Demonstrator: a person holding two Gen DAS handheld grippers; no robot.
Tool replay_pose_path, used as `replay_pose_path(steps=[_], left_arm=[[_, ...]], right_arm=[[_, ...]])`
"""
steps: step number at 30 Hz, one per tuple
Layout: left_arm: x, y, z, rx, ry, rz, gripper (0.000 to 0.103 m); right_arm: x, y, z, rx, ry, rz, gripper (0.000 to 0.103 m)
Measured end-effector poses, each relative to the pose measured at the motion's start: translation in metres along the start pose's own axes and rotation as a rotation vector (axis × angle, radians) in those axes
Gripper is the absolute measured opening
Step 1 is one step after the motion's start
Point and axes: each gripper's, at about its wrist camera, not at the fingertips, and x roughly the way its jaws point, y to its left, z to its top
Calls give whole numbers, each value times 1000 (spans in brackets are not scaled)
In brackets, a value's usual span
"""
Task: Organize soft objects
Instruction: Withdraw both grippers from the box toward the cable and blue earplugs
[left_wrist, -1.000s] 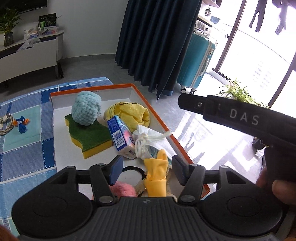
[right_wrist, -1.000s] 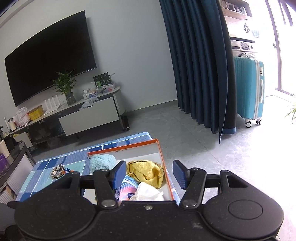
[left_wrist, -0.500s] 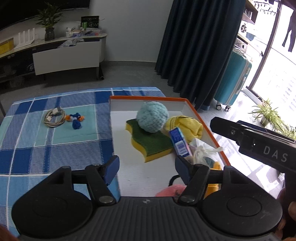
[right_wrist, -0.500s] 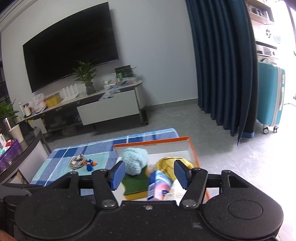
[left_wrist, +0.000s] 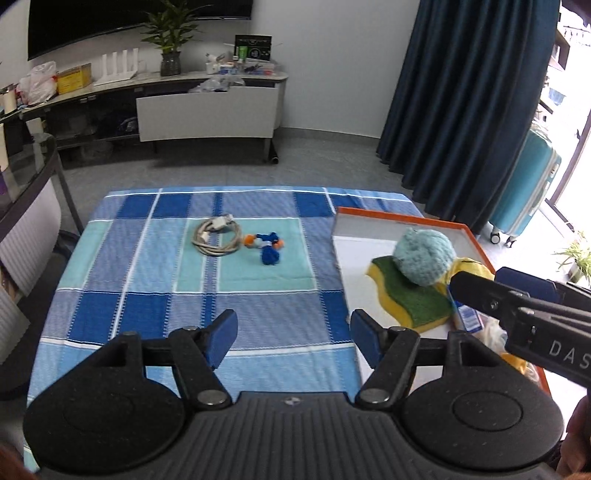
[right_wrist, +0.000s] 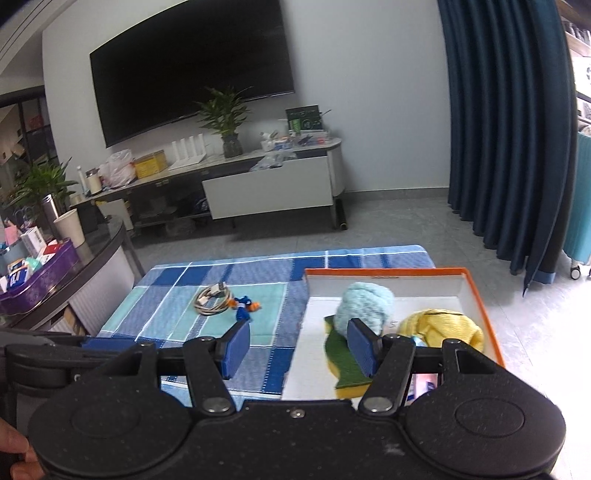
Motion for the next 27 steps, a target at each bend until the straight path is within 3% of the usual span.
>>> replay_pose_path(steps=[27], left_arm=[[42, 70, 15, -63, 41, 71, 71]], right_arm=[[86, 61, 6, -74, 120, 79, 72]])
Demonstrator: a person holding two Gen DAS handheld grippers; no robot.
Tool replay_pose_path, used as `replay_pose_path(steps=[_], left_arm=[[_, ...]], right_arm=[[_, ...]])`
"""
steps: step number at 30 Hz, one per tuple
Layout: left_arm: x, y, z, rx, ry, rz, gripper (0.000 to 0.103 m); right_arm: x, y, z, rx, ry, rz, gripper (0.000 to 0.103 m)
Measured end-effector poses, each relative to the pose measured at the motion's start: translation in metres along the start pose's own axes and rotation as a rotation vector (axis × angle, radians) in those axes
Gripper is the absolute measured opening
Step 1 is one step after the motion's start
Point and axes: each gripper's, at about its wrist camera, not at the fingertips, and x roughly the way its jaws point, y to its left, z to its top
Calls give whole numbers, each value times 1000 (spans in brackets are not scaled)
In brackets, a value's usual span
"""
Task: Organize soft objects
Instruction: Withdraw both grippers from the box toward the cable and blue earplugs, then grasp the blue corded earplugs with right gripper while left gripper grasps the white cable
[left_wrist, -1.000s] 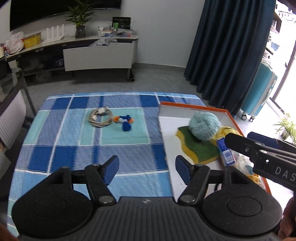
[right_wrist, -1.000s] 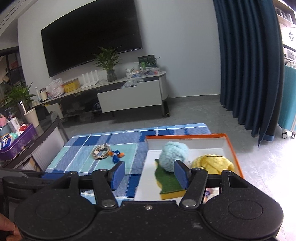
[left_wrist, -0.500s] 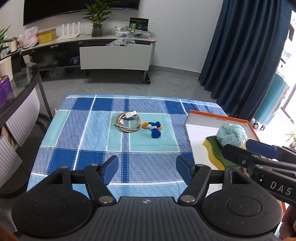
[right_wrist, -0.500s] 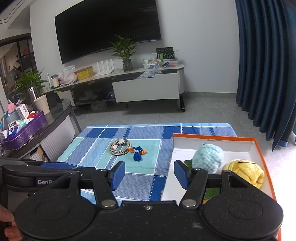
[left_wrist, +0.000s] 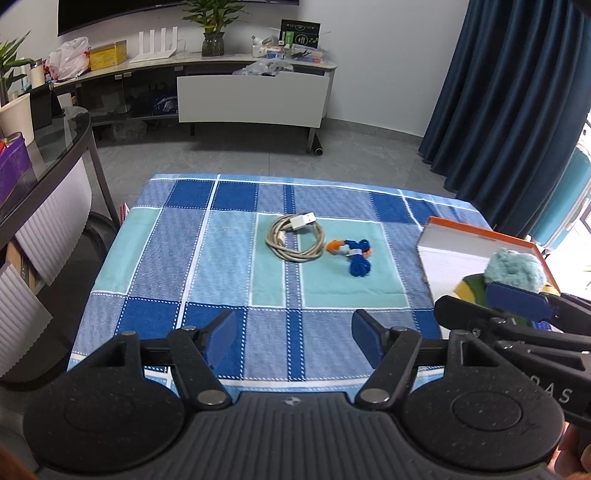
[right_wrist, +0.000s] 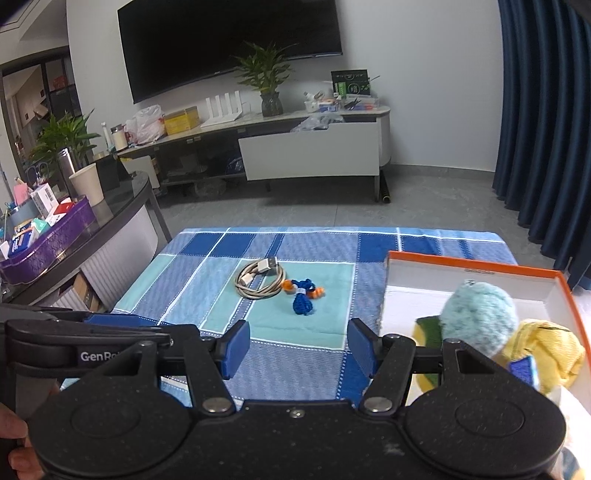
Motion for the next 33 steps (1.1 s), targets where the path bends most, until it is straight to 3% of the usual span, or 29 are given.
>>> replay_pose_path(steps=[20, 25, 33], left_arm=[[45, 34, 15, -22, 30, 23, 73], [56, 38, 16, -39, 37, 15, 73], [65, 44, 19, -41, 38, 19, 73]], right_arm=[[93, -9, 16, 42, 106, -22, 67], [115, -9, 23, 60, 115, -34, 78], [150, -2, 27, 95, 129, -53, 79]])
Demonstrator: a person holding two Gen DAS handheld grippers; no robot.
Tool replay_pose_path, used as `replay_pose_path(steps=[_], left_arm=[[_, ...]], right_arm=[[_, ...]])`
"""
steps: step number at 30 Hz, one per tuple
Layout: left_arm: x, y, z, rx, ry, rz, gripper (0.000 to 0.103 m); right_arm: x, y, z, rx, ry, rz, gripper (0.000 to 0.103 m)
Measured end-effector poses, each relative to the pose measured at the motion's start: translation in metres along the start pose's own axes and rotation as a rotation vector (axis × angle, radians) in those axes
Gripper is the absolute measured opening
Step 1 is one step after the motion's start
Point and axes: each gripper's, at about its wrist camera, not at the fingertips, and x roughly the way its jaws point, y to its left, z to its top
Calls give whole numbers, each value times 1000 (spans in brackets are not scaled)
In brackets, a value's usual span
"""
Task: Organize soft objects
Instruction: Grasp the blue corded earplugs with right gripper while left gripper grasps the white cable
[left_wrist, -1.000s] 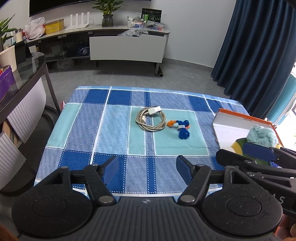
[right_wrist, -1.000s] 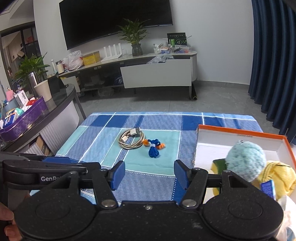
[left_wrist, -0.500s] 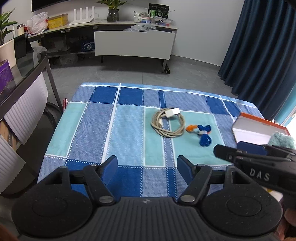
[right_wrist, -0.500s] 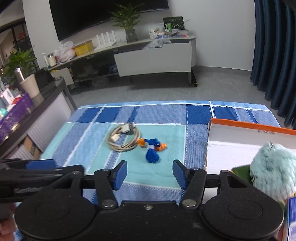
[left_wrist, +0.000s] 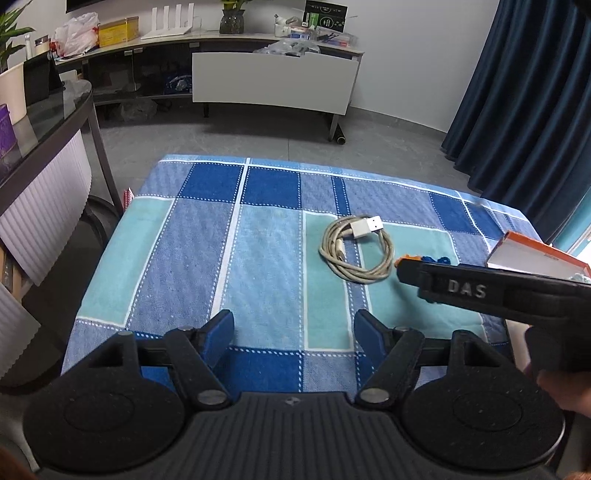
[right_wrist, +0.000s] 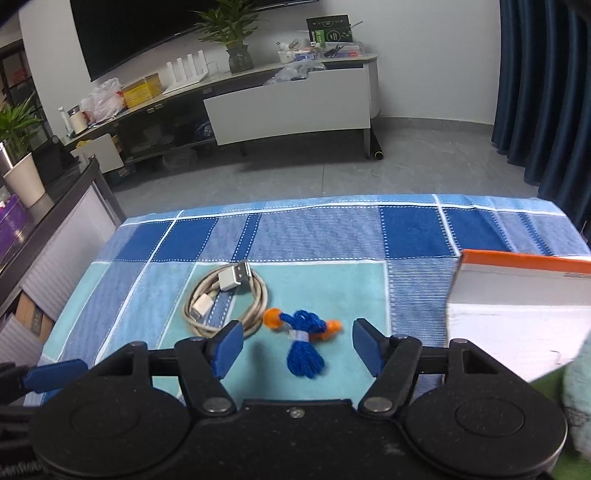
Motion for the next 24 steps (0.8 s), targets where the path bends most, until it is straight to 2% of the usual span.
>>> replay_pose_path(steps=[7, 9, 12, 15, 17, 18, 20, 21, 22, 24], left_arm=[[6, 4, 2, -1, 3, 0, 73], [8, 2, 2, 3, 3, -3, 73], [10, 1, 3, 6, 0, -6, 73], [13, 0, 4, 0, 2, -9, 74], [13, -1, 5, 0, 1, -6, 74], [12, -1, 5, 2, -2, -7, 74], [12, -1, 6, 9, -4, -5, 74], [13, -1, 7, 12, -4, -4, 74], [15, -1, 8, 14, -5, -7, 74], [17, -2, 10, 17, -5, -6, 74]], right_arm=[[12, 0, 0, 15, -26, -32, 77], [12, -2, 0, 18, -36, -34, 68], [10, -7, -3, 13, -45, -27, 63], [10, -6, -4, -13, -49, -27, 67], [10, -1, -4, -24, -55, -44, 67], [10, 1, -5, -33, -58, -53, 63], [9, 1, -7, -35, -63, -44, 48], [7, 1, -7, -29, -65, -32, 40], [4, 1, -7, -33, -71, -37, 25], [1, 1, -7, -51, -81, -37, 23]])
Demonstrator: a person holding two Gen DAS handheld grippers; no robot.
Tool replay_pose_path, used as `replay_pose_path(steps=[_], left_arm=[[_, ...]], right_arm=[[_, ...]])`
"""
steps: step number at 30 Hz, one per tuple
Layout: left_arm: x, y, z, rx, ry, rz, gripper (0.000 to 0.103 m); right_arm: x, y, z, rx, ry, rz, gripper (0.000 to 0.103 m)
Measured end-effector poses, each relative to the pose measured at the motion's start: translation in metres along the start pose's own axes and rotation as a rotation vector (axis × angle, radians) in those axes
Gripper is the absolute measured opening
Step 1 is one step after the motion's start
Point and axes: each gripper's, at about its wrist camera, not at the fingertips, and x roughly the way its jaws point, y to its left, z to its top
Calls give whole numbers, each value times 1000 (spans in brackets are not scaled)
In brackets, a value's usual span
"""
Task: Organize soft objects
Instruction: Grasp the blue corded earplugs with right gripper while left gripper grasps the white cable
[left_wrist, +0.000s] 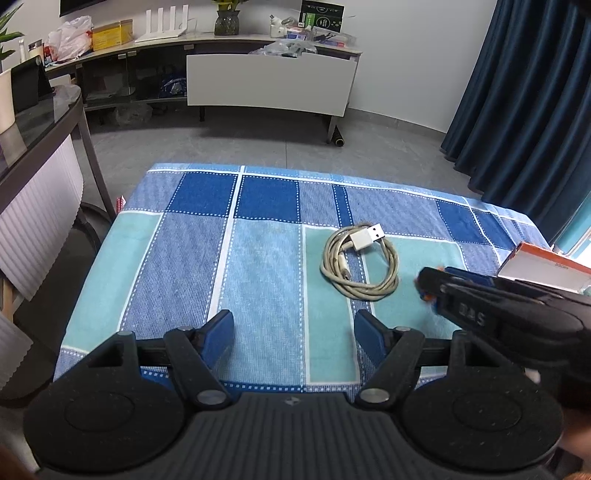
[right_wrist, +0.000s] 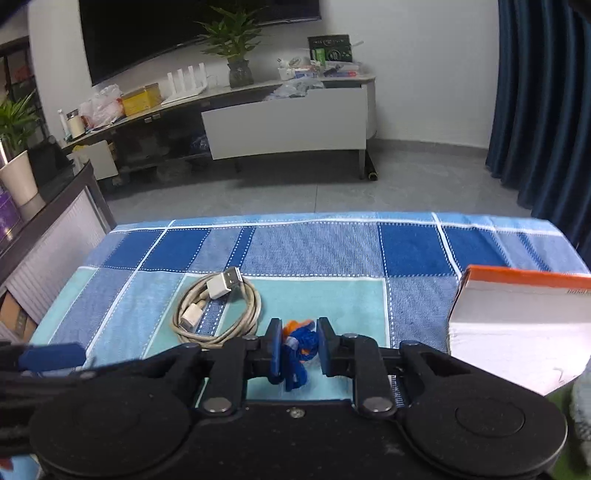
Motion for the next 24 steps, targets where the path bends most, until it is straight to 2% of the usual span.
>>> replay_pose_path(steps=[3, 8, 13, 16, 19, 20, 21, 22, 23, 24], left_arm=[[6, -5, 3, 15, -6, -7, 77], [25, -17, 12, 47, -21, -7, 83], [47, -35, 23, 77, -27, -6, 95], [59, -48, 26, 116, -40, 24, 101], [67, -55, 26, 160, -68, 47, 103], [67, -54, 26, 159, -75, 41, 101], [66, -54, 25, 163, -89, 36, 91], [63, -54, 24, 173, -103, 29, 73], [60, -53, 24, 178, -107, 14, 64], [57, -52, 24, 179, -99, 14, 64]], right_arm=[[-4, -5, 2, 10, 6, 27, 23], [-25, -11, 6, -5, -47, 31, 22], [-47, -23, 10, 3, -95, 21, 22], [-54, -30, 10, 15, -109, 22, 22], [-58, -33, 10, 22, -113, 31, 22], [-59, -34, 10, 23, -116, 31, 22], [-61, -36, 9, 26, -119, 32, 22], [-62, -37, 9, 31, -123, 33, 22], [-63, -39, 10, 39, -126, 38, 22], [-65, -39, 10, 41, -129, 41, 22]])
